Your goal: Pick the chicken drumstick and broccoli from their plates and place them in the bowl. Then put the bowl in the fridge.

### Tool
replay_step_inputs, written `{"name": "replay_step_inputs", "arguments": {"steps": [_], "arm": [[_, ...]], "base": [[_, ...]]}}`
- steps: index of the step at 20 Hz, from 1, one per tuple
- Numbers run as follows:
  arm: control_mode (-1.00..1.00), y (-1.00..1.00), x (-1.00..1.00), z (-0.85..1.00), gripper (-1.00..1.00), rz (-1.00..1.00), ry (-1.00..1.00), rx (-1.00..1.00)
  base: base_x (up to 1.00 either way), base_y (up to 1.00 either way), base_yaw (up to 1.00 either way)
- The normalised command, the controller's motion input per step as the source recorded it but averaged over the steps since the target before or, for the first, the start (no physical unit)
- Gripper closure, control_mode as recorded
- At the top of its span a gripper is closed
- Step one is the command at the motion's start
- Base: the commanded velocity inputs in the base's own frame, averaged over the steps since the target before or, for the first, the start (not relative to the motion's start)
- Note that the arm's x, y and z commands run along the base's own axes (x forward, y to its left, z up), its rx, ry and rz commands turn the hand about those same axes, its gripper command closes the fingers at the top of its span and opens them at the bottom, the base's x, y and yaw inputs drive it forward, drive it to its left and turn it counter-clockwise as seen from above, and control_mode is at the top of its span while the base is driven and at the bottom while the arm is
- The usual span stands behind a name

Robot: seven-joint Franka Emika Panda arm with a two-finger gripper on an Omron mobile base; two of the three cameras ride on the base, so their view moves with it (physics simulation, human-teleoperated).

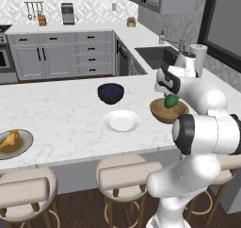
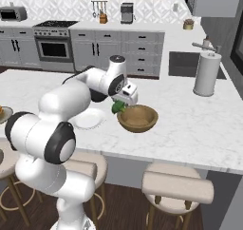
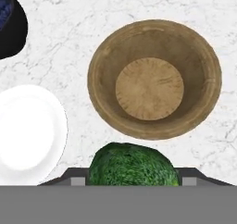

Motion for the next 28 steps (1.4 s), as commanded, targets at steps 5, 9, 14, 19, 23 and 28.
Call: {"name": "replay_step_inputs", "arguments": {"steps": [5, 9, 14, 19, 23, 28], "arm": [[-1.0, -0.58, -0.05, -0.08, 1.0, 0.02, 0.0, -0.03], [-1.0, -0.33, 0.31, -0.42, 1.0, 0.09, 0.0, 0.0], [-1.0, -0.24, 0.36, -0.45, 1.0, 0.1, 0.0, 0.0], [-1.0, -0.01, 0.51, -0.33, 1.0, 0.02, 0.01, 0.0], [-1.0, -0.06, 0.42, -0.21, 1.0, 0.02, 0.01, 0.0], [-1.0, 0.0, 0.34, -0.32, 1.0, 0.03, 0.04, 0.0]], "base": [[0.0, 0.0, 0.0], [0.0, 0.0, 0.0], [0.0, 0.0, 0.0], [0.0, 0.0, 0.0], [0.0, 0.0, 0.0], [0.0, 0.0, 0.0]]}}
